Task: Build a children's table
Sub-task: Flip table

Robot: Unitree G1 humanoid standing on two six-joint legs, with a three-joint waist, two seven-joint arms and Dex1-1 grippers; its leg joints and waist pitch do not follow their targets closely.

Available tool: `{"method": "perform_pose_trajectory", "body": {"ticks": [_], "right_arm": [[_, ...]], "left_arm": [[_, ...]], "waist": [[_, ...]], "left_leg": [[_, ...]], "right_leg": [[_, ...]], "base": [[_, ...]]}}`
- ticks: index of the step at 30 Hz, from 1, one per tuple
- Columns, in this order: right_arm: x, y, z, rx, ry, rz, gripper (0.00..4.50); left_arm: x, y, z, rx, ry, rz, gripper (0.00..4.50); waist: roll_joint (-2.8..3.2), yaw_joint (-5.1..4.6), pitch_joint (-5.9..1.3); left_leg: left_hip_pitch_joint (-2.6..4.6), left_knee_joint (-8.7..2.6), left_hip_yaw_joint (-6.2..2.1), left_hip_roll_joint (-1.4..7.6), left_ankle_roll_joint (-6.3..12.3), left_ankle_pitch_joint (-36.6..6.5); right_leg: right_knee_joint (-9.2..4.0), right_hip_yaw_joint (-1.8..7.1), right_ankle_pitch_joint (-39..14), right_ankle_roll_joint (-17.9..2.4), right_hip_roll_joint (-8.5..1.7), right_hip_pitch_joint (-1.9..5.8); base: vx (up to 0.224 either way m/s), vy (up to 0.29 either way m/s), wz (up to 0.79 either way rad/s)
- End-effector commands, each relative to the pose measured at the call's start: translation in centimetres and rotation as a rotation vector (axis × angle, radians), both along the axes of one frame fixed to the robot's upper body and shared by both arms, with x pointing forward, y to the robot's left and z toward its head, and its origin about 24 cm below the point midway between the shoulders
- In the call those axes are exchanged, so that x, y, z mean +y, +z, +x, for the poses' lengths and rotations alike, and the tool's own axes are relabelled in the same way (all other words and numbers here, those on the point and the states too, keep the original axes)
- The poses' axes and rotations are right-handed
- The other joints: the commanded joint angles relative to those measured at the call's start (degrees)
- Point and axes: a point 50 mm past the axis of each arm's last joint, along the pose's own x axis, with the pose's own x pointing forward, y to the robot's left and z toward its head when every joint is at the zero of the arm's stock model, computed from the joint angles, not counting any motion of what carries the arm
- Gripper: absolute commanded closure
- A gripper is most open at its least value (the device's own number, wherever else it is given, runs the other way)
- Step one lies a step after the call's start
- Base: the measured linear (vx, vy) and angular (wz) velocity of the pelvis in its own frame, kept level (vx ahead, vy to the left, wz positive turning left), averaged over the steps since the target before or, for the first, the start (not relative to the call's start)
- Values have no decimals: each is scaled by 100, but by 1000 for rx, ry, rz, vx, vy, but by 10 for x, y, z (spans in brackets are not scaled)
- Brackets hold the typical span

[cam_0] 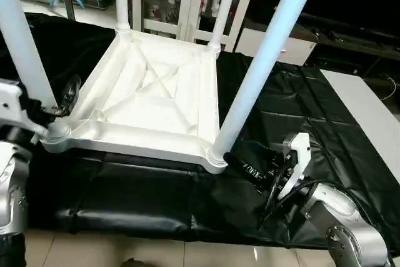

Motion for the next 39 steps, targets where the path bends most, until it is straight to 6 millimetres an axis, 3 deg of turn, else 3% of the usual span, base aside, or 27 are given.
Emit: {"method": "perform_pose_trajectory", "body": {"ticks": [1,6,8,9,14,17,19,23,33,36,39], "right_arm": [[-5,2,1,-6,-15,-17,85],[-3,1,3,-3,-26,-20,85],[-1,1,4,-1,-24,-22,85],[-1,0,5,4,-28,-29,85],[-3,-1,8,7,-43,-35,85],[-3,-2,9,8,-50,-37,85],[-2,-3,9,9,-54,-39,85],[-1,-3,10,10,-54,-41,85],[1,-3,12,22,-60,-49,85],[3,-3,14,39,-74,-44,85],[7,-7,17,68,-90,-35,85]], "left_arm": [[-13,-1,5,7,-40,-12,53],[-17,-3,5,5,-31,-37,99],[-18,-5,4,13,-37,-38,109],[-19,-7,1,20,-44,-32,133],[-17,-8,-2,34,-43,-29,168],[-20,-9,-2,44,-56,-26,181],[-23,-10,-2,46,-70,-28,218],[-30,-10,0,49,-111,-29,248],[-44,-8,7,40,-161,-82,257],[-53,-5,11,17,-179,-121,257],[-76,2,19,-17,-261,-242,258]], "waist": [[276,-18,-247],[248,6,-251],[208,7,-250],[207,7,-250],[208,6,-248],[206,0,-238],[217,-1,-236],[216,-10,-226],[221,-3,-223],[209,9,-217],[206,40,-242]], "left_leg": [[90,-566,-37,99,-423,-2988],[84,-557,-20,96,-393,-2852],[72,-561,-18,96,-383,-2816],[67,-563,-21,98,-387,-2784],[66,-566,-13,94,-396,-2744],[71,-568,-15,91,-399,-2826],[77,-568,-20,90,-397,-2897],[73,-575,-32,91,-400,-2992],[85,-574,-34,93,-403,-3092],[91,-572,-32,95,-411,-3129],[78,-562,-25,98,-456,-2958]], "right_leg": [[-457,142,-2383,-524,-288,74],[-443,148,-2234,-566,-283,73],[-444,145,-2269,-536,-283,81],[-440,147,-2284,-534,-293,82],[-434,148,-2190,-538,-276,78],[-455,149,-2379,-490,-288,69],[-473,148,-2500,-461,-291,59],[-497,146,-2664,-400,-293,53],[-514,144,-2758,-399,-291,30],[-526,145,-2845,-375,-294,11],[-499,148,-2654,-413,-301,20]], "base": [[0,0,0],[0,0,0],[0,0,0],[0,0,0],[0,0,0],[0,0,0],[0,0,0],[0,0,0],[0,0,0],[0,0,0],[0,0,0]]}}
